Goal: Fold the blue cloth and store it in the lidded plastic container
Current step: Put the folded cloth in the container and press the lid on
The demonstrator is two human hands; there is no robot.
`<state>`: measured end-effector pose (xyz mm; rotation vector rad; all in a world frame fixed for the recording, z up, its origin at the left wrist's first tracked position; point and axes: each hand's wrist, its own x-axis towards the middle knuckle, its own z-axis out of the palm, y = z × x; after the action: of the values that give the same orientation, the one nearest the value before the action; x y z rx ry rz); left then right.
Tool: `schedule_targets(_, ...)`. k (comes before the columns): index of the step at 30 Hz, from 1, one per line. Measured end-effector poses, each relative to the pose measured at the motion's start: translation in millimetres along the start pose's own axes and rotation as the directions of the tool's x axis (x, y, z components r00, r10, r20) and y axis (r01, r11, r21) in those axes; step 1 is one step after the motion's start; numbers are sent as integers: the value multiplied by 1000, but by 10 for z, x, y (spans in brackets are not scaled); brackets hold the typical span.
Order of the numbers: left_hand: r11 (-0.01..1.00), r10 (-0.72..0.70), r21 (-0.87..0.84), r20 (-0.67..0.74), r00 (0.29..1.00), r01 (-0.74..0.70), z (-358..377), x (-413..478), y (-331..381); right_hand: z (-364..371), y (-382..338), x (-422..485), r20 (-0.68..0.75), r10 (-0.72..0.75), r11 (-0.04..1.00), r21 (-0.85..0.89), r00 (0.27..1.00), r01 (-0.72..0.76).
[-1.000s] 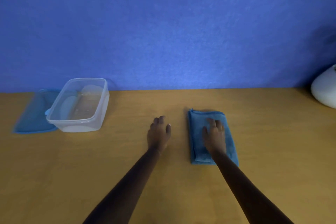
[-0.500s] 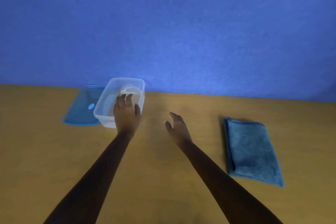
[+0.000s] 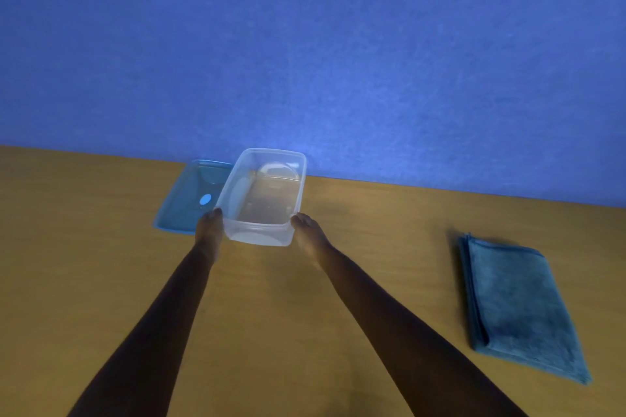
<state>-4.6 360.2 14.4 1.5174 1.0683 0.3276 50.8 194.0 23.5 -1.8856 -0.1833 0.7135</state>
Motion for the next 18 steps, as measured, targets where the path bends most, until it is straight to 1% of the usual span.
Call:
schedule_targets(1,999,-13,-47,24,1000,14,3,-1,-6,24,2,13,4,5,1000,20,1000,-5)
schedule_targets(3,993,-34,-116,26,999,36,34,15,-15,36,15,46,-6,9,999,36,1000,-9)
schedule_targets(5,990,-46,-129,17,999,47,93,0,5,-1,32,73,-32,2,999,34,999,-1)
schedule_targets(7,992,-51,-116,42,998,56,174,-98,74,-81,64,92,-67,0,999,45,998,3)
schedule_targets(9,989,-19,-146,75,997,30,293,-194,111,-199,109,80,-107,-8,998,68,994,15)
schedule_targets(12,980,31,-199,43,999,-22,546,-342,157,-420,194,22,-196,-21,993,109,980,43)
schedule_targets(14,968,49,-248,51,997,-35,731,-497,182,-605,251,-69,-244,-15,990,135,970,49)
schedule_targets(18,971,83,-233,101,991,-57,1081,-767,152,-997,347,-325,-344,-8,989,136,939,59)
